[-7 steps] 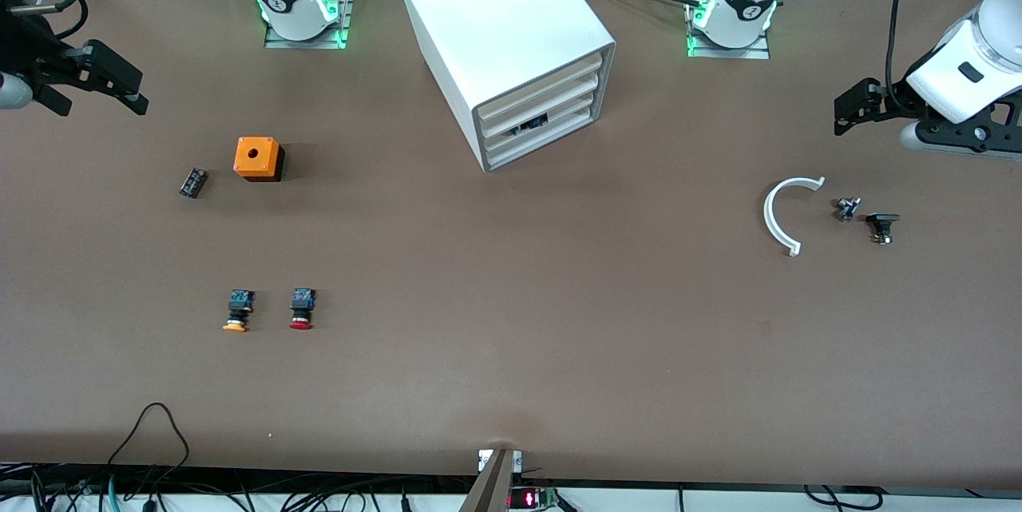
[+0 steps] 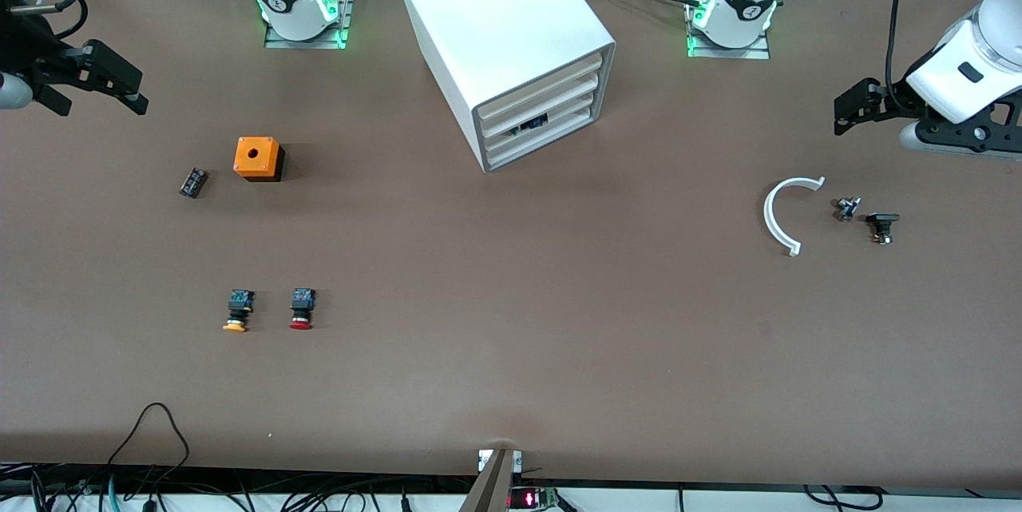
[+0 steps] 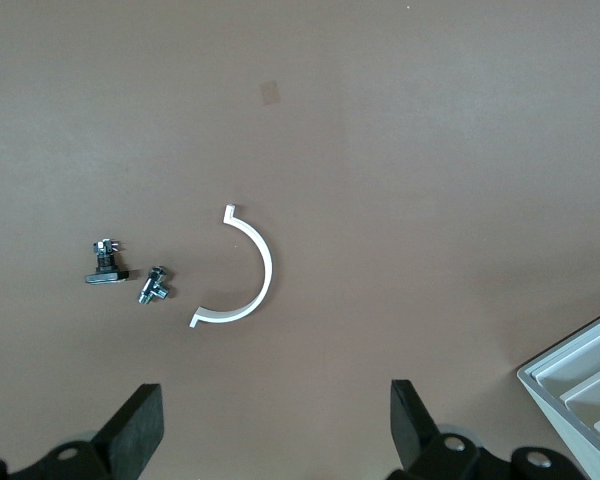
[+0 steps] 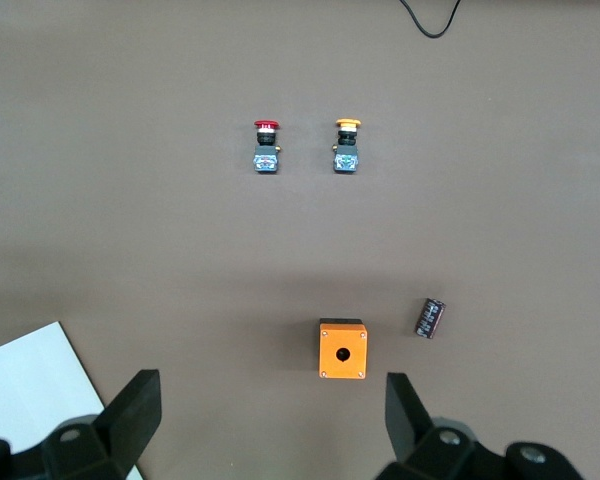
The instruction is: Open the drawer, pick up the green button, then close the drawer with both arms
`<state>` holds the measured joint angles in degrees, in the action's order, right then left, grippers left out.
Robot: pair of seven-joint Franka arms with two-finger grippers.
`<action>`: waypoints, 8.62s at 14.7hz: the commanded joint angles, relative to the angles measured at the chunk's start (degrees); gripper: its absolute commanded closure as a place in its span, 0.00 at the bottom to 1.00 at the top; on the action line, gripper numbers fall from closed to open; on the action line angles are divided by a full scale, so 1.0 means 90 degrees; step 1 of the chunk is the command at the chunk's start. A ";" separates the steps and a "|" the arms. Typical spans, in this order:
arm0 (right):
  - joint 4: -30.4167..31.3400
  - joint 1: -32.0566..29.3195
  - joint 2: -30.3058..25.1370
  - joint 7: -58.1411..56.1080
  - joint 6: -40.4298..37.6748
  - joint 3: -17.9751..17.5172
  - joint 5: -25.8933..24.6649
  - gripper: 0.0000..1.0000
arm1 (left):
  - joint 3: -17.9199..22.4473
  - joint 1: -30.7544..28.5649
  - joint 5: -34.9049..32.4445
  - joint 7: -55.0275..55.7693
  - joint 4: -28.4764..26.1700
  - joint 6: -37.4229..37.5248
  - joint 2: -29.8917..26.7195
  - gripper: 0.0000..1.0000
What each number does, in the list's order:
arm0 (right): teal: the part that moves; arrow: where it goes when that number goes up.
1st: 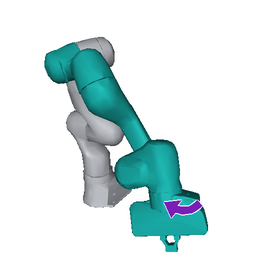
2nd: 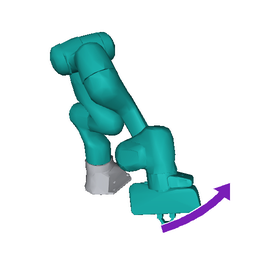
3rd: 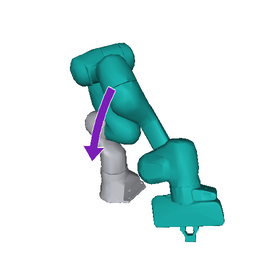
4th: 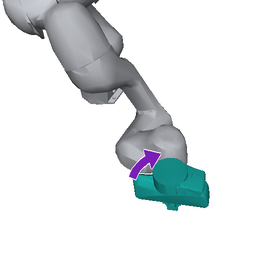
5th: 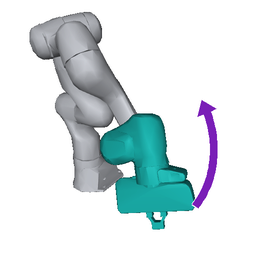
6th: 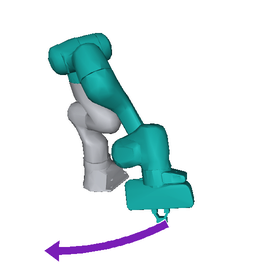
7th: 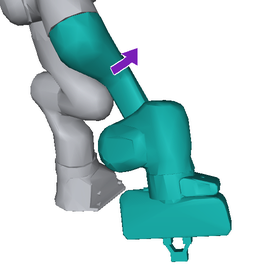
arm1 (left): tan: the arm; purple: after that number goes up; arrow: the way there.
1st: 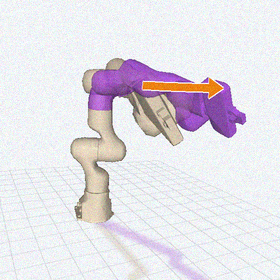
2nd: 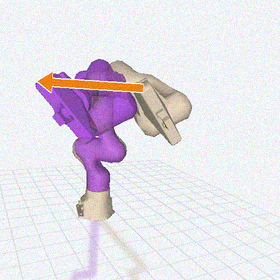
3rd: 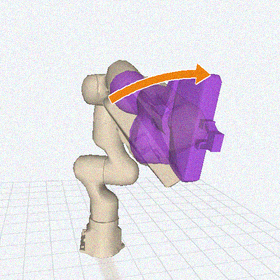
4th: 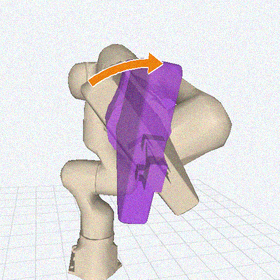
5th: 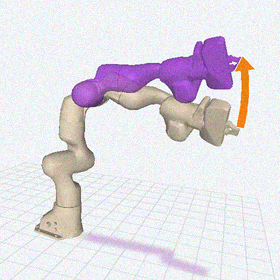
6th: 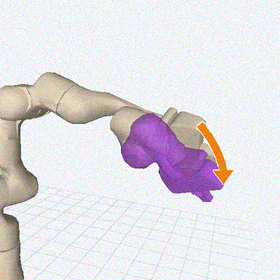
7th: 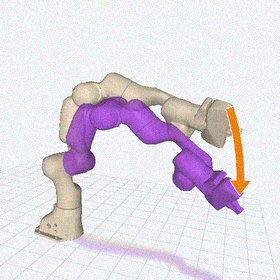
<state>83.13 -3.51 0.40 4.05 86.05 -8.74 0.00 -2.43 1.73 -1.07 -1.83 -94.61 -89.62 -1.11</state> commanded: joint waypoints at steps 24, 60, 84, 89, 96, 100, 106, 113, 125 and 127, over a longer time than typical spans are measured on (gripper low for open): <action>0.0089 0.0009 0.3420 -0.0431 0.2867 0.0004 -0.0137 0.01 | -0.0033 0.0296 0.3983 -0.1826 -0.0414 0.1072 0.1499 0.00; -0.2674 0.3456 0.5659 0.8544 0.3095 -0.0006 -0.0538 0.01 | -0.1673 0.0658 0.7599 -0.7110 -0.3345 -0.2024 0.3795 0.55; -0.3524 0.4188 0.6030 0.9441 0.3173 0.0024 -0.0557 0.01 | -0.0883 0.0365 0.6341 -0.5998 -0.1676 -0.2034 0.4039 1.00; -0.3573 0.4705 0.6011 1.0261 0.3192 0.0063 -0.0557 0.01 | -0.0873 0.0258 0.6135 -0.5890 -0.1431 -0.2015 0.4137 1.00; -0.3602 0.5399 0.6020 1.0887 0.3280 0.0053 -0.0557 0.01 | -0.0873 0.0111 0.6125 -0.5510 -0.1411 -0.1762 0.3884 0.00; -0.3466 0.5536 0.6069 1.1083 0.3271 0.0053 -0.0557 0.00 | -0.0843 -0.0268 0.5552 -0.4906 -0.0682 -0.0786 0.3854 0.00; -0.2900 0.5682 0.6079 1.1277 0.3436 0.0053 -0.0567 0.01 | -0.0843 -0.0582 0.4612 -0.3363 0.0901 0.0952 0.3844 0.00; -0.2665 0.5780 0.6069 1.1298 0.3437 0.0053 -0.0586 0.25 | -0.0844 -0.0700 0.4201 -0.2043 0.1635 0.1813 0.3571 0.00; -0.3163 0.5449 0.5845 1.0295 0.3124 0.0072 -0.0567 1.00 | -0.1136 -0.0134 0.1907 0.0153 0.2378 0.1775 0.2829 0.00; -0.3163 0.5147 0.5845 0.9534 0.3114 0.0082 -0.0557 1.00 | -0.1136 0.0110 0.1528 0.0563 0.2368 0.1658 0.2809 0.00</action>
<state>55.32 45.39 52.98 95.72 114.80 -7.58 -4.42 -12.54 0.71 16.90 -0.53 -73.94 -74.34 24.37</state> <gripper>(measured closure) 0.595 0.000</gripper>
